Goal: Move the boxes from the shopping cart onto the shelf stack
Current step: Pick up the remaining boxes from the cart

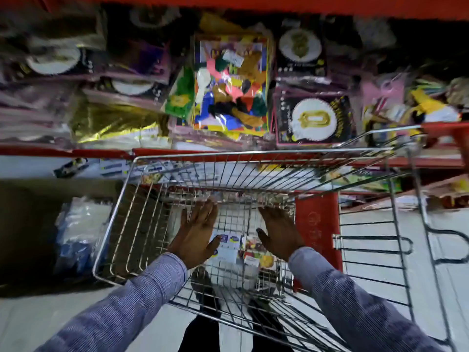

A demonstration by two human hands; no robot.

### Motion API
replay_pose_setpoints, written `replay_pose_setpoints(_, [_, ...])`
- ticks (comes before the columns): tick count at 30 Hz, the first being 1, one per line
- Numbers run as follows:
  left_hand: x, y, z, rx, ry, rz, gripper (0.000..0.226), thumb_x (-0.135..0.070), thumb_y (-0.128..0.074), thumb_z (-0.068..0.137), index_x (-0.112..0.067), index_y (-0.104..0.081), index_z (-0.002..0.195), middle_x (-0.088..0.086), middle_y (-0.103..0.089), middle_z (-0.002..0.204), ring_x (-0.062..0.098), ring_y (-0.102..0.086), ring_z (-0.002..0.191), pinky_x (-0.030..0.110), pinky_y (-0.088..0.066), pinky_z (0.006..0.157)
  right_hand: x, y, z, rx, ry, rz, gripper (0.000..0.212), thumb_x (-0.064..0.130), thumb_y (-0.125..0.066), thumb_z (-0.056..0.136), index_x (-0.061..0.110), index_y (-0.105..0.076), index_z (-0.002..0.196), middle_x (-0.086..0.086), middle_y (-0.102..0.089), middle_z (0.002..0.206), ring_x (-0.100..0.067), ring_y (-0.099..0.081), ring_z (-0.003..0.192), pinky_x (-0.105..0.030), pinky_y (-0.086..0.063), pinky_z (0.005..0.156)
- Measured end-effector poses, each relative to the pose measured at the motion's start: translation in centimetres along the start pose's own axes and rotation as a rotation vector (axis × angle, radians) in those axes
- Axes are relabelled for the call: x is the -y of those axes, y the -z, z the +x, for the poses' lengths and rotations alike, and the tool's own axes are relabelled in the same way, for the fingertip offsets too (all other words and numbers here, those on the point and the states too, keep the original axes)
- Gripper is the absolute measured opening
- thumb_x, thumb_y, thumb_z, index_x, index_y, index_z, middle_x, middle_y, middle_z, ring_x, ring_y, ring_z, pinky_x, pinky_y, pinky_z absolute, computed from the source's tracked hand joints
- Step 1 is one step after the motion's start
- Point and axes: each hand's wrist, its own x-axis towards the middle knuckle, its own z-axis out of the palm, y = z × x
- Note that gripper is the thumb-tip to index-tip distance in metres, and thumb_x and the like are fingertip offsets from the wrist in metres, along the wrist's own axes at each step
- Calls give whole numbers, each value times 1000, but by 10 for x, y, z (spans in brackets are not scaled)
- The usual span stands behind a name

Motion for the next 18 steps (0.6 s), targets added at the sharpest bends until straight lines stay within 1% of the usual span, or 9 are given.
replay_pose_setpoints(2, [5, -23, 1, 62, -14, 39, 70, -47, -27, 89, -6, -36, 145, 17, -35, 154, 43, -38, 137, 70, -32, 102, -1, -26, 14, 94, 6, 4, 64, 32, -48, 93, 10, -27, 149, -15, -40, 150, -36, -35, 138, -47, -38, 109])
replay_pose_setpoints(3, [10, -37, 3, 95, -21, 45, 68, -44, -27, 88, -6, -40, 143, 17, -41, 150, 42, -41, 134, 69, -34, 101, -1, -43, 22, 142, 5, 7, 63, 30, -49, 93, 10, -27, 149, -15, -43, 148, -36, -37, 136, -46, -41, 106])
replay_pose_setpoints(6, [22, -65, 11, 141, -68, 62, 65, -43, -28, 89, -8, -42, 143, 15, -45, 148, 41, -42, 134, 67, -35, 104, -1, -84, 49, 262, 13, -5, 63, 30, -50, 94, 13, -26, 149, -15, -44, 147, -34, -40, 134, -44, -43, 104])
replay_pose_setpoints(9, [32, -82, 15, 163, -117, 52, 56, -38, -46, 95, -11, -41, 143, 12, -43, 150, 39, -37, 137, 64, -32, 108, 0, -112, 69, 344, 17, -7, 61, 33, -49, 96, 14, -28, 149, -15, -42, 149, -34, -40, 135, -46, -41, 106])
replay_pose_setpoints(11, [39, -91, 17, 149, -157, 68, 52, -32, -56, 91, -11, -48, 138, 13, -50, 143, 39, -42, 132, 61, -37, 105, 0, -130, 80, 379, 48, -32, 61, 36, -49, 97, 14, -28, 149, -15, -42, 149, -34, -41, 135, -47, -42, 106])
replay_pose_setpoints(13, [45, -95, 19, 118, -206, 84, 48, -27, -61, 84, -11, -55, 129, 14, -60, 131, 39, -51, 122, 59, -45, 98, -1, -136, 86, 411, 89, -100, 62, 38, -49, 97, 16, -26, 150, -15, -41, 149, -35, -44, 133, -48, -46, 103])
replay_pose_setpoints(14, [47, -97, 21, 102, -230, 82, 46, -26, -61, 83, -11, -57, 126, 14, -62, 126, 39, -53, 118, 58, -46, 96, -2, -136, 90, 416, 106, -123, 64, 40, -49, 96, 17, -25, 150, -15, -41, 149, -36, -47, 131, -49, -47, 100])
replay_pose_setpoints(16, [49, -99, 25, 104, -282, 89, 39, -27, -51, 85, -13, -57, 120, 11, -64, 119, 37, -54, 113, 55, -47, 94, -4, -132, 95, 418, 144, -149, 68, 44, -50, 95, 16, -22, 151, -16, -42, 147, -38, -51, 125, -48, -50, 96])
replay_pose_setpoints(18, [48, -102, 28, 137, -345, 138, 33, -29, -46, 84, -16, -58, 112, 7, -63, 109, 34, -55, 107, 51, -47, 89, -7, -127, 98, 402, 185, -197, 71, 42, -52, 94, 15, -19, 151, -16, -44, 143, -39, -56, 117, -47, -50, 89])
